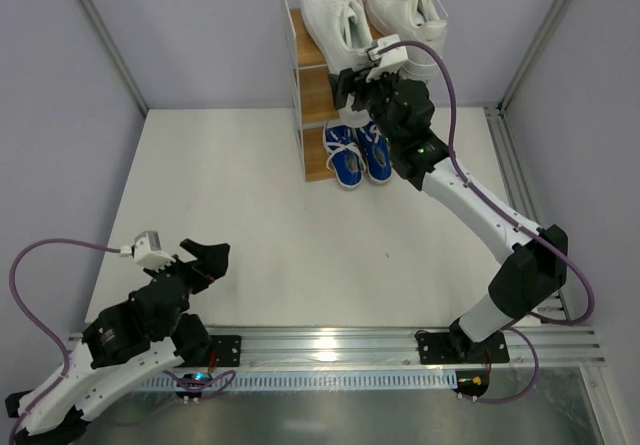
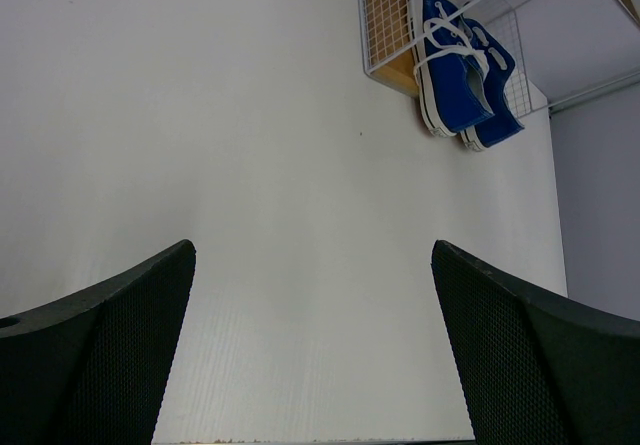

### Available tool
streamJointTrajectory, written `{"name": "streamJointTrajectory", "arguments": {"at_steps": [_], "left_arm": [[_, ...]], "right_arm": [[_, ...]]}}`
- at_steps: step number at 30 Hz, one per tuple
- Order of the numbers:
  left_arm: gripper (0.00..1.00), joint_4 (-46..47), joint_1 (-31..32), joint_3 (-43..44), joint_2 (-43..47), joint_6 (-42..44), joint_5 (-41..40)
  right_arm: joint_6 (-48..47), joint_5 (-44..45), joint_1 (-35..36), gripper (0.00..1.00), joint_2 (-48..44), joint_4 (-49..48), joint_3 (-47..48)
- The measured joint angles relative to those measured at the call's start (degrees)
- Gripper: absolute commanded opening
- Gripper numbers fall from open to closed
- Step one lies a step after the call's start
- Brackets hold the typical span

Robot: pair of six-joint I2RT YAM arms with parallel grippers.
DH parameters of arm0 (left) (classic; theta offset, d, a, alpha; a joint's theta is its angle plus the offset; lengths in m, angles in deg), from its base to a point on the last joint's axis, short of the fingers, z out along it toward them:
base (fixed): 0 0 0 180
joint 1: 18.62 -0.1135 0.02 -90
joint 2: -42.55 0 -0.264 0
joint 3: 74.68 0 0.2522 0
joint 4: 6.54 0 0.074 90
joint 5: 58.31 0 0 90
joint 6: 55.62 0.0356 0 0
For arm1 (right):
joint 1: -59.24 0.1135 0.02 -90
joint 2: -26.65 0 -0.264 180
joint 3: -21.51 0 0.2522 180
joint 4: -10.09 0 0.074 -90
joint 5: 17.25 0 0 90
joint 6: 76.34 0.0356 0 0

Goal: Place and organize the shoes onto the shoe shelf

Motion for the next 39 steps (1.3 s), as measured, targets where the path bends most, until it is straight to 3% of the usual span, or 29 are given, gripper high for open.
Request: {"name": "streamJointTrajectory", "arguments": {"at_steps": [10, 16, 38, 39], "left_arm": [[1.00, 0.1, 0.0, 0.0, -0.5, 0.0, 0.0], [1.00, 0.2, 0.0, 0.0, -2.4, 0.0, 0.0], [1.00, 0.6, 0.0, 0.0, -2.9, 0.0, 0.0], [1.00, 0.6, 0.0, 0.0, -2.9, 0.0, 0.0]], "right_arm": [[-0.9, -0.6, 0.0, 0.43, -5.4, 0.9, -1.1], [-1.6, -0.1, 0.5, 0.36, -6.8, 1.2, -1.1], [-0.8, -0.4, 2.3, 0.35, -0.3, 2.0, 1.6], [-0.8, -0.5, 2.3, 0.29, -0.2, 2.0, 1.7]]}}
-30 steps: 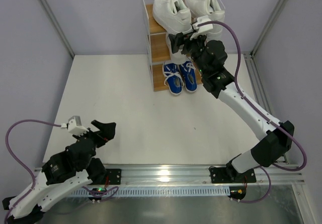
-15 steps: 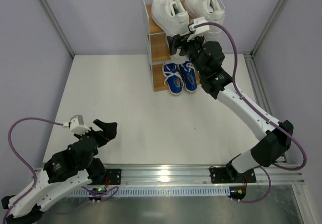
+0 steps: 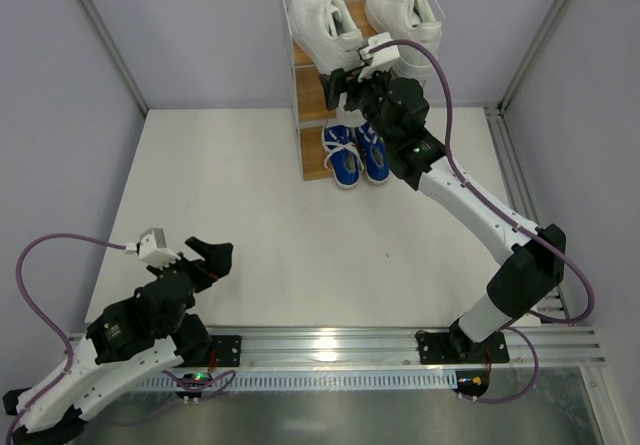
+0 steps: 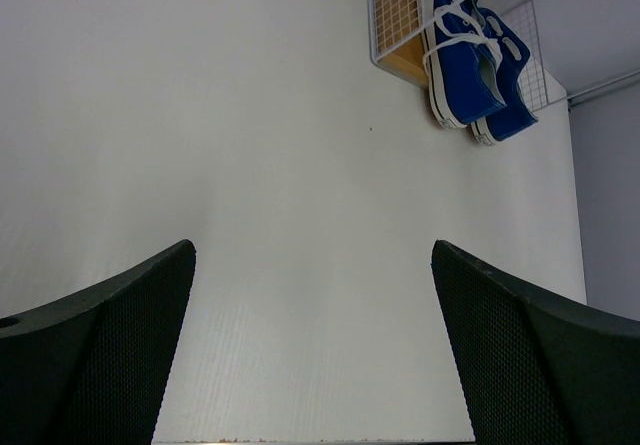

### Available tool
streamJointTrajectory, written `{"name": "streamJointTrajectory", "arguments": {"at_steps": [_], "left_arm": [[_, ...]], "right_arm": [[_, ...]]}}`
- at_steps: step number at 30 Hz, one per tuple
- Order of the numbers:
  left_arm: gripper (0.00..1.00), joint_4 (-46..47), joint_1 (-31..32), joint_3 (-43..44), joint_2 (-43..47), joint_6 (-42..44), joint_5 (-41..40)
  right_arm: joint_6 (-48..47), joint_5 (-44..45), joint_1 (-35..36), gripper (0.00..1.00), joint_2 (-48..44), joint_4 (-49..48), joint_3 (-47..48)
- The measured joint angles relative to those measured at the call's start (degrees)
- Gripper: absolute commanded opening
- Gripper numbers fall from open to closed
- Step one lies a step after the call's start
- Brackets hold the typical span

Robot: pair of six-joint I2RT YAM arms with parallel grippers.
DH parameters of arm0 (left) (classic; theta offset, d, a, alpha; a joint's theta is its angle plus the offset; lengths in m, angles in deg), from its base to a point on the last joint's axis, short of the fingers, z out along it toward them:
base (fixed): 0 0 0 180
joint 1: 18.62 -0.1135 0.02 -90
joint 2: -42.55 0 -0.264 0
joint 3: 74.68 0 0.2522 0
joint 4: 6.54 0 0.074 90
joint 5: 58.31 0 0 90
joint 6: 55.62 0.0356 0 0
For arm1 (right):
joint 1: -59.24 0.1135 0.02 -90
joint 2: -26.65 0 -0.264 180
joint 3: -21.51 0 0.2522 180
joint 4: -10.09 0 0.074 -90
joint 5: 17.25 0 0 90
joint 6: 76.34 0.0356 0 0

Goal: Place and organize the shoes onto the shoe shelf

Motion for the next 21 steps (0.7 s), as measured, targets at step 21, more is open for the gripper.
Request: {"name": "streamJointTrajectory", "arguments": {"at_steps": [21], "left_arm": [[1.00, 0.0, 0.0, 0.0, 0.9, 0.0, 0.0]], "right_arm": [[-1.1, 15.7, 4.2, 0.04, -0.7, -7.4, -4.3]]}}
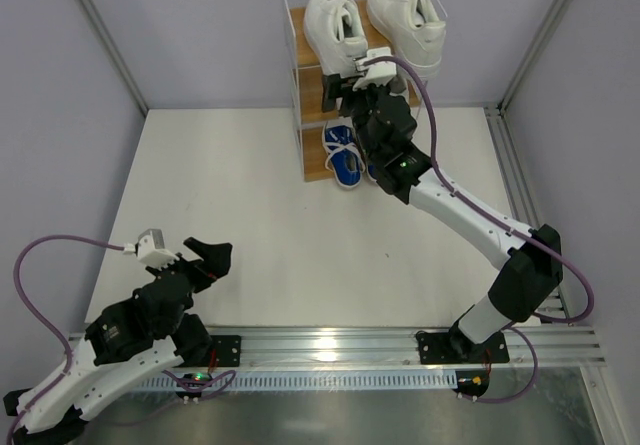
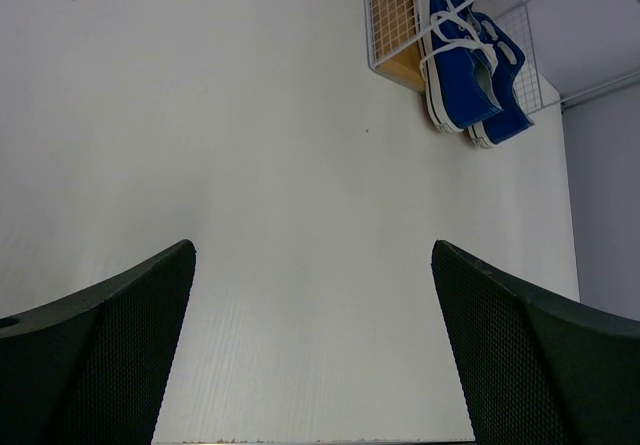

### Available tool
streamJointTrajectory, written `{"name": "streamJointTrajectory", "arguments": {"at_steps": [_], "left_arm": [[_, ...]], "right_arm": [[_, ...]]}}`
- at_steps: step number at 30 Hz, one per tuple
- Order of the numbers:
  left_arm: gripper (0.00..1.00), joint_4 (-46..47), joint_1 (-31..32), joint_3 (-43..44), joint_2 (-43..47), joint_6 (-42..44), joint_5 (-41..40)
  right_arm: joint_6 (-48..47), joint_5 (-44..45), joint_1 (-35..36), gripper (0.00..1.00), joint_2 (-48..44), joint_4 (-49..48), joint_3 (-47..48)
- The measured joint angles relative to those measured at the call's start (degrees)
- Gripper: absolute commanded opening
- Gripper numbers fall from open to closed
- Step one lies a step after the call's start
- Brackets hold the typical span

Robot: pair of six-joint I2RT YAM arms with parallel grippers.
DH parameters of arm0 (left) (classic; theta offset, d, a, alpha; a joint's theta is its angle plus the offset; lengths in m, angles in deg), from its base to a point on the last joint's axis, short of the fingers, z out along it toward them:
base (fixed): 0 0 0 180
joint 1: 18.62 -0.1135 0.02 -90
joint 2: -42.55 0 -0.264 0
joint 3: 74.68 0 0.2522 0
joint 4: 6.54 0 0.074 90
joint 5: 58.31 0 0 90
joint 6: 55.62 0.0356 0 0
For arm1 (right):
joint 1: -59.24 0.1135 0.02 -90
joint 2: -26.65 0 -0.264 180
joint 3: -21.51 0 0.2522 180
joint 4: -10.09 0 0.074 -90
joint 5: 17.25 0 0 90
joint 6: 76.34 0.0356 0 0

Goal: Place and organize the shoes onto the shoe shelf

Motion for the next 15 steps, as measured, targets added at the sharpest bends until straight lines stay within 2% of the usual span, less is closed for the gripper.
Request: {"name": "streamJointTrajectory", "arguments": {"at_steps": [8, 15], "left_arm": [[1.00, 0.0, 0.0, 0.0, -0.5, 0.0, 0.0], [1.00, 0.0, 0.0, 0.0, -0.5, 0.0, 0.0]], "right_arm": [[-4.3, 6.9, 0.2, 0.04, -0.3, -2.0, -0.5], [-5.4, 6.6, -1.1, 0.04, -0.3, -0.3, 0.5]]}}
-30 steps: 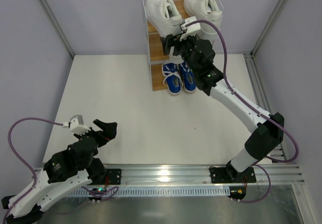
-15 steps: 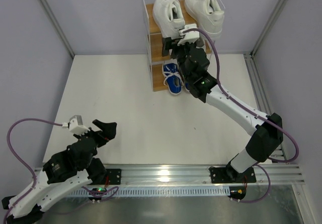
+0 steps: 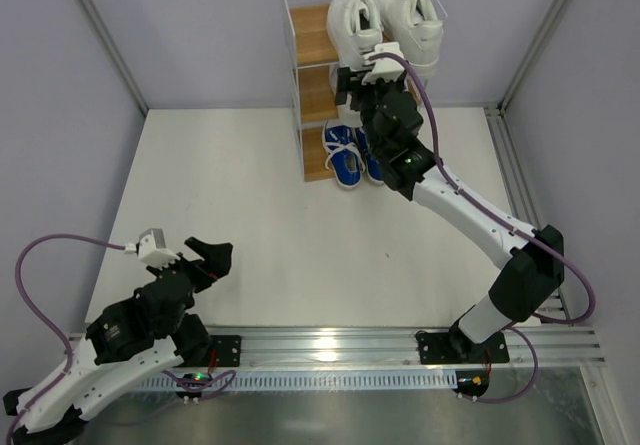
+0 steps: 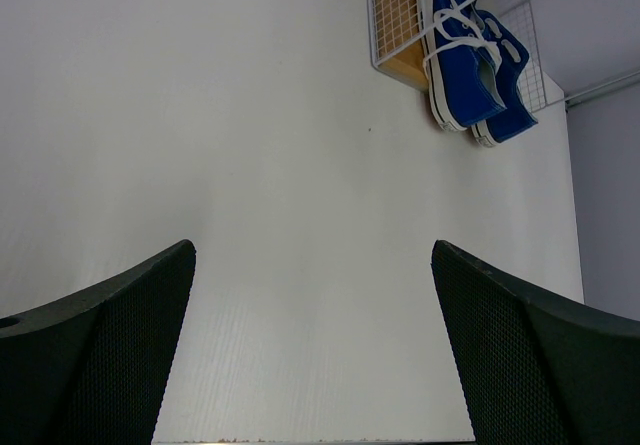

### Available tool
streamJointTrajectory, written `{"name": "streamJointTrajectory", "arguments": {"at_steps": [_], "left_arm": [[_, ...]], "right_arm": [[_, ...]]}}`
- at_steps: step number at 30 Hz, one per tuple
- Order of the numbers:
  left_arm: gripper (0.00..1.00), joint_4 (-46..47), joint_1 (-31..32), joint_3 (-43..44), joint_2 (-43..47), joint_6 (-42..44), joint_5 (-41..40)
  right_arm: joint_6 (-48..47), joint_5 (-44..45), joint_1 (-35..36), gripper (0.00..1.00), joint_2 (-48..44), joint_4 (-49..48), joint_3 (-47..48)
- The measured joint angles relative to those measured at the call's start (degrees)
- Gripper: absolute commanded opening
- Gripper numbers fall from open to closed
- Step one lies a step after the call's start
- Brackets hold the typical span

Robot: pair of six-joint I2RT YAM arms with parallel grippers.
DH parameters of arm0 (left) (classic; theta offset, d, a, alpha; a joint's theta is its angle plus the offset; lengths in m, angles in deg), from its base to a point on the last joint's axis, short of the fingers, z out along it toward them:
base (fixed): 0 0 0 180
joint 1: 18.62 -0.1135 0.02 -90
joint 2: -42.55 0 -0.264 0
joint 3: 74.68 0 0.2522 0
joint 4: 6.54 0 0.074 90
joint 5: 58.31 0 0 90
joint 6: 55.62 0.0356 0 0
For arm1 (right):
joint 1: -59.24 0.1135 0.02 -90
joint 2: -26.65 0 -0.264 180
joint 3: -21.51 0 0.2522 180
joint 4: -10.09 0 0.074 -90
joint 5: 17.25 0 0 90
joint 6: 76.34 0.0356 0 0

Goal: Place and organize the shoes onto the shoe shelf

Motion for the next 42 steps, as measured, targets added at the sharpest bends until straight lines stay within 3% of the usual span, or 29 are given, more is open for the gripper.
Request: {"name": "streamJointTrajectory", "arguments": {"at_steps": [7, 9, 12, 14, 15, 21, 36, 42], "left_arm": [[1.00, -0.1, 0.0, 0.0, 0.2, -0.2, 0.0], [1.00, -0.2, 0.0, 0.0, 0.3, -0.2, 0.0], [1.00, -0.2, 0.0, 0.0, 0.4, -0.2, 0.0], [1.00, -0.3, 0.0, 0.0, 0.4, -0.3, 0.0], [1.00, -0.3, 0.0, 0.0, 0.4, -0.3, 0.0], [1.00, -0.4, 0.0, 0.0, 0.4, -0.4, 0.0], [1.00, -0.4, 0.0, 0.0, 0.5, -0.4, 0.0], [1.00, -0.4, 0.0, 0.0, 0.4, -0.2, 0.0]], "right_arm": [[1.1, -2.5, -2.0, 0.04, 0.0, 1.2, 0.4], [1.6, -3.5, -2.6, 0.14, 0.0, 1.8, 0.6], [2.1, -4.9, -3.3, 0.43, 0.0, 2.4, 0.7], [2.3, -5.6, -3.5, 0.53, 0.0, 3.0, 1.0], [2.4, -5.9, -3.6, 0.67, 0.0, 3.2, 1.1], [2.4, -7.6, -4.2, 0.99, -0.2, 5.3, 1.7], [3.7, -10.5, -5.0, 1.00, -14.4, 11.3, -9.3], [7.6, -18.0, -5.4, 1.00, -28.6, 11.9, -24.0]]}}
